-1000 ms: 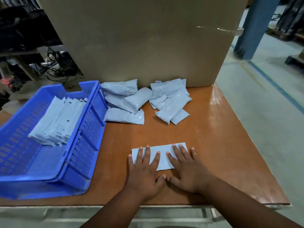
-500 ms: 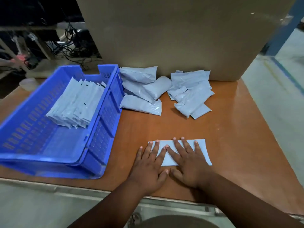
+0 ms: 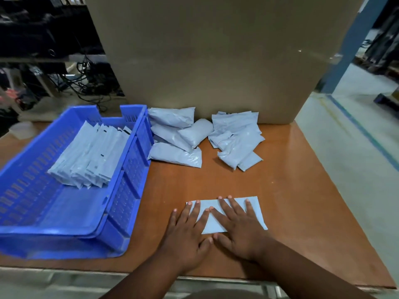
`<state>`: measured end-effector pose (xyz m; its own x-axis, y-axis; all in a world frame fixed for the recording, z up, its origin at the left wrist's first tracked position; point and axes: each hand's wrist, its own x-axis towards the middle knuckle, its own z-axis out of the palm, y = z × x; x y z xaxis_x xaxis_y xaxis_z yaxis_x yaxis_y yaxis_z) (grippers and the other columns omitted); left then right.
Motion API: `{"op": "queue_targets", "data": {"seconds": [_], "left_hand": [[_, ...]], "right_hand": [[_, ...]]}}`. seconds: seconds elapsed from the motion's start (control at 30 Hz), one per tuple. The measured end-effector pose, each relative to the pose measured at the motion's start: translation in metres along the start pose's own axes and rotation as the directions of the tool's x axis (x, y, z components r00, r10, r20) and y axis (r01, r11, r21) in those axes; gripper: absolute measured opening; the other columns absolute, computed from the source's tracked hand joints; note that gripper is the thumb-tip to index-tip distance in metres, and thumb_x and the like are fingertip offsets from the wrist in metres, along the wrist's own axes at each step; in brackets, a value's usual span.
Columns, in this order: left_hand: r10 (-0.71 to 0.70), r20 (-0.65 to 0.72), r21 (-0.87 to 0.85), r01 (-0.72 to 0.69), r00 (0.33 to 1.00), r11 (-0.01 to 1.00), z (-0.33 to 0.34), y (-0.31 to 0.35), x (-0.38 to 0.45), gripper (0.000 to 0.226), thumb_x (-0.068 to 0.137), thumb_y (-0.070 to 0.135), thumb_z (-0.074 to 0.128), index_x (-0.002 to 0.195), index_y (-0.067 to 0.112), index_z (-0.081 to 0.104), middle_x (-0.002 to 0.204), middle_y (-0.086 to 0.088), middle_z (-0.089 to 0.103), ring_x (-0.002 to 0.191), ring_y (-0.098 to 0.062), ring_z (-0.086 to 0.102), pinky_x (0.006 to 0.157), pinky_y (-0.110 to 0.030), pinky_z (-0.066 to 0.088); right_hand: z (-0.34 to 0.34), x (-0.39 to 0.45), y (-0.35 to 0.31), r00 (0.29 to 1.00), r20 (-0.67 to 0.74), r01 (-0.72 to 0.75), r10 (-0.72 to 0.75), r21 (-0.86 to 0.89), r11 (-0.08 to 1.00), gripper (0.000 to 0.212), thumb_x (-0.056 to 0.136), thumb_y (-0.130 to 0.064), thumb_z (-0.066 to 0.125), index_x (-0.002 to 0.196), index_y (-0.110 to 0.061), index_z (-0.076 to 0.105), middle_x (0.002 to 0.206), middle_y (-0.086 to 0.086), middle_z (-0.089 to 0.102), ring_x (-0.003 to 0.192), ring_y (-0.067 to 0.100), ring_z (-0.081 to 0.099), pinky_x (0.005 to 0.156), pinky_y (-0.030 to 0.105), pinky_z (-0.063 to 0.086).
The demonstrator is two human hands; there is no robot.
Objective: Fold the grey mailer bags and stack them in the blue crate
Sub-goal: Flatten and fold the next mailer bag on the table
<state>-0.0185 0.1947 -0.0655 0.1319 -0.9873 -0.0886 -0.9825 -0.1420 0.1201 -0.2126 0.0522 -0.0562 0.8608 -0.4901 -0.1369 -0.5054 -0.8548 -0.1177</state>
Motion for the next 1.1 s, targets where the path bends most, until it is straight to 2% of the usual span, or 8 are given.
{"op": "queue_targets", "data": {"seconds": [0.13, 0.33, 0.43, 0.57, 0.67, 0.9, 1.0, 1.1], "left_hand": [[-0.004, -0.11, -0.014, 0.002, 0.994, 1.0, -0.012, 0.001, 0.012, 0.072, 0.105, 0.057, 0.027, 0.169, 0.026, 0.021, 0.178, 0.0, 0.002, 0.164, -0.021, -0.001, 0.13, -0.054, 0.013], [0.036, -0.072, -0.053, -0.04, 0.997, 0.998, -0.004, 0.017, 0.043, 0.07, 0.108, 0.049, 0.02, 0.17, 0.018, 0.01, 0.179, 0.0, 0.002, 0.163, -0.012, -0.01, 0.132, -0.045, 0.009], [0.021, -0.06, -0.033, -0.023, 0.998, 0.999, 0.011, 0.013, 0.042, 0.07, 0.109, 0.051, 0.023, 0.169, 0.015, 0.018, 0.177, -0.003, 0.014, 0.164, -0.016, 0.001, 0.131, -0.048, 0.015], [-0.015, -0.057, -0.02, 0.014, 0.998, 1.0, 0.014, -0.001, 0.038, 0.072, 0.109, 0.054, 0.02, 0.169, 0.017, 0.016, 0.178, -0.003, 0.007, 0.164, -0.018, 0.0, 0.132, -0.046, 0.01], [-0.042, -0.058, -0.007, 0.042, 0.997, 0.999, 0.013, -0.014, 0.031, 0.073, 0.108, 0.057, 0.018, 0.17, 0.018, 0.013, 0.178, 0.001, 0.003, 0.164, -0.015, 0.0, 0.132, -0.047, 0.009], [-0.133, 0.002, 0.008, 0.133, 0.991, 0.991, 0.008, -0.039, 0.013, 0.083, 0.101, 0.066, 0.003, 0.171, 0.022, 0.005, 0.178, 0.004, -0.004, 0.163, -0.013, -0.007, 0.131, -0.047, -0.001], [-0.2, 0.043, 0.013, 0.2, 0.979, 0.98, -0.004, -0.04, 0.007, 0.09, 0.094, 0.067, -0.006, 0.17, 0.02, 0.002, 0.178, 0.002, -0.009, 0.163, -0.014, -0.012, 0.131, -0.048, -0.002], [-0.221, -0.095, -0.029, 0.22, 0.97, 0.975, -0.017, -0.023, 0.015, 0.084, 0.1, 0.061, 0.002, 0.169, 0.015, 0.015, 0.178, -0.005, 0.005, 0.164, -0.02, 0.002, 0.132, -0.048, 0.008]], "right_hand": [[-0.013, 0.001, 0.004, 0.997, -0.074, -0.029, 0.031, 0.019, 0.999, 0.072, 0.107, -0.067, 0.016, 0.17, -0.033, 0.004, 0.176, -0.004, -0.014, 0.163, 0.02, -0.013, 0.127, 0.061, -0.007], [-0.007, 0.025, -0.003, 0.996, -0.058, 0.068, -0.07, -0.027, 0.997, 0.069, 0.108, -0.046, 0.022, 0.17, -0.018, 0.011, 0.177, 0.005, 0.012, 0.164, 0.022, 0.005, 0.13, 0.057, 0.003], [0.005, 0.024, 0.001, 0.997, -0.058, 0.052, -0.051, 0.009, 0.999, 0.07, 0.107, -0.05, 0.021, 0.17, -0.02, 0.012, 0.177, 0.001, 0.011, 0.164, 0.019, 0.005, 0.13, 0.055, 0.007], [0.01, 0.018, 0.014, 0.998, -0.069, -0.009, 0.01, 0.019, 1.0, 0.085, 0.104, -0.071, 0.02, 0.169, -0.018, 0.016, 0.177, 0.002, 0.005, 0.164, 0.02, 0.002, 0.132, 0.051, 0.007], [0.007, 0.007, 0.027, 0.996, -0.039, -0.085, 0.084, -0.021, 0.996, 0.096, 0.099, -0.082, 0.017, 0.17, -0.018, 0.005, 0.176, 0.001, -0.007, 0.164, 0.019, -0.006, 0.132, 0.05, 0.001], [0.0, -0.023, 0.07, 0.967, 0.036, -0.253, 0.253, -0.019, 0.967, 0.097, 0.09, -0.082, -0.012, 0.169, -0.025, -0.007, 0.175, -0.006, -0.02, 0.161, 0.013, -0.019, 0.13, 0.052, -0.008], [-0.01, -0.027, 0.079, 0.948, 0.067, -0.316, 0.312, 0.054, 0.947, 0.093, 0.095, -0.08, -0.005, 0.169, -0.025, -0.006, 0.175, -0.005, -0.019, 0.161, 0.013, -0.019, 0.13, 0.053, -0.009], [-0.022, -0.019, 0.07, 0.956, -0.026, -0.291, 0.292, 0.04, 0.956, 0.081, 0.105, -0.07, 0.008, 0.17, -0.022, -0.004, 0.176, -0.001, -0.016, 0.162, 0.018, -0.016, 0.131, 0.052, -0.007]]}}
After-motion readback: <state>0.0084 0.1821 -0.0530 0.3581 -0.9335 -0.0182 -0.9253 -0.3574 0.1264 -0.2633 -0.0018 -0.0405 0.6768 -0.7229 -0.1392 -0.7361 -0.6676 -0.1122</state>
